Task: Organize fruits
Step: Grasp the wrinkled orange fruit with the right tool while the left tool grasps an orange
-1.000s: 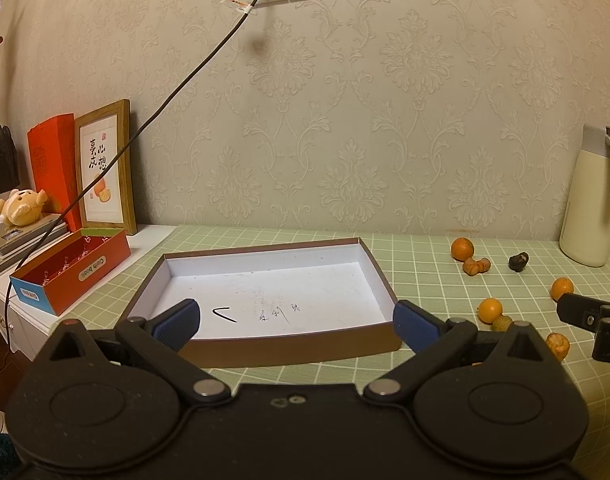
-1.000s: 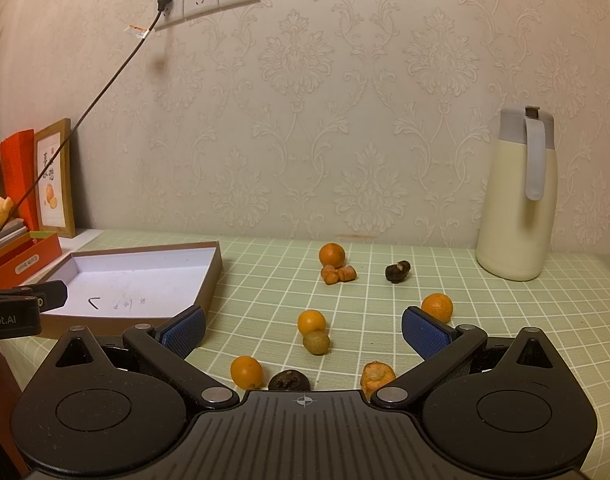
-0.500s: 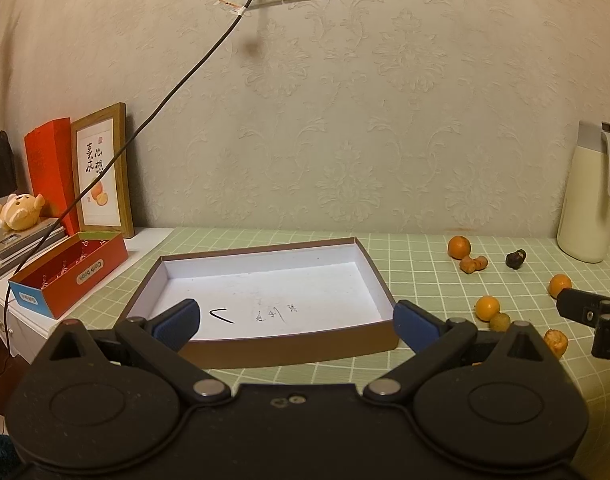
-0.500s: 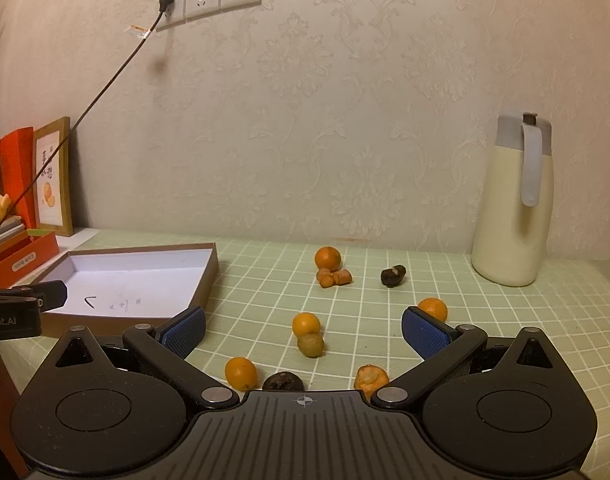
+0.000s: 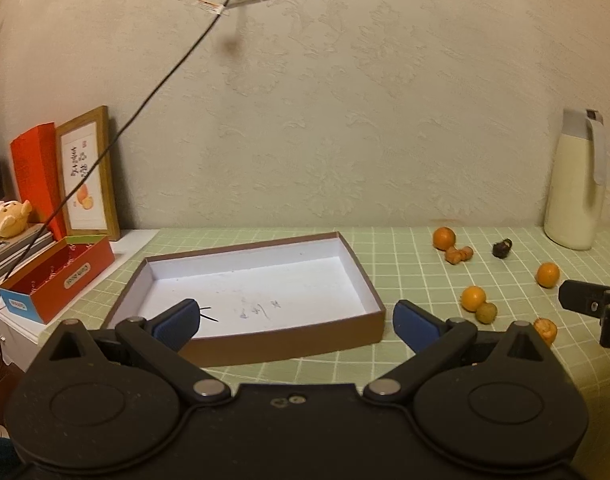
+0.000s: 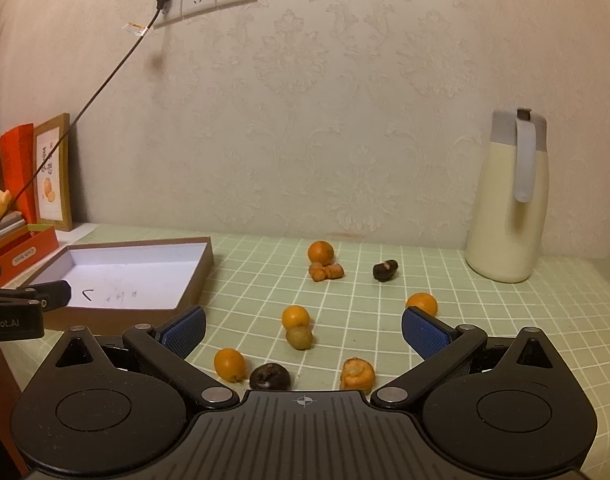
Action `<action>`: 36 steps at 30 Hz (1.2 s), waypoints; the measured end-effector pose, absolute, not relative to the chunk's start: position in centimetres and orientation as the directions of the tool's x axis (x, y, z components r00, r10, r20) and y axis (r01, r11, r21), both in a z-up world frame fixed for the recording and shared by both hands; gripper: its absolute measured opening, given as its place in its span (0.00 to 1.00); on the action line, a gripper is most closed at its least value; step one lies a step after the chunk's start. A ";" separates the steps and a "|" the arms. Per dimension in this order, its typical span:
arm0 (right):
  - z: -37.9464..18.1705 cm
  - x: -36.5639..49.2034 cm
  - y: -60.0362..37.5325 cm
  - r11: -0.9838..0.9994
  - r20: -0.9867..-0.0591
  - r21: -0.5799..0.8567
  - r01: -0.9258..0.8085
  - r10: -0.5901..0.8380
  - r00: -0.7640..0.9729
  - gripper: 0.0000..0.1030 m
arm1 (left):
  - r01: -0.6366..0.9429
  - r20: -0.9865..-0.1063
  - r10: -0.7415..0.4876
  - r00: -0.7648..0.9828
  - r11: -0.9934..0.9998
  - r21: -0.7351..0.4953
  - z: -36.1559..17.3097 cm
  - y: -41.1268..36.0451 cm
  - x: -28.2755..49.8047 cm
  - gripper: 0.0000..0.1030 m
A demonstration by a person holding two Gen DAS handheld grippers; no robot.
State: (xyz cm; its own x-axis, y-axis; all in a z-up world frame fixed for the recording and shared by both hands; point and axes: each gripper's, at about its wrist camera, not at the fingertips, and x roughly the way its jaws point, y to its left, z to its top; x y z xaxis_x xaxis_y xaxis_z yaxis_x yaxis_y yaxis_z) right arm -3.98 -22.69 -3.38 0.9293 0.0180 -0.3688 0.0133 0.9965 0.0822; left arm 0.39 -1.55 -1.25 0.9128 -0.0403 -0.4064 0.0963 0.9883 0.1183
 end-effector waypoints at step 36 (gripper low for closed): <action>-8.7 -0.6 -28.2 0.962 -0.510 0.231 0.149 -0.011 0.860 0.73 | 0.352 -0.576 -0.233 0.783 0.930 0.102 -8.6 -10.2 4.4 0.52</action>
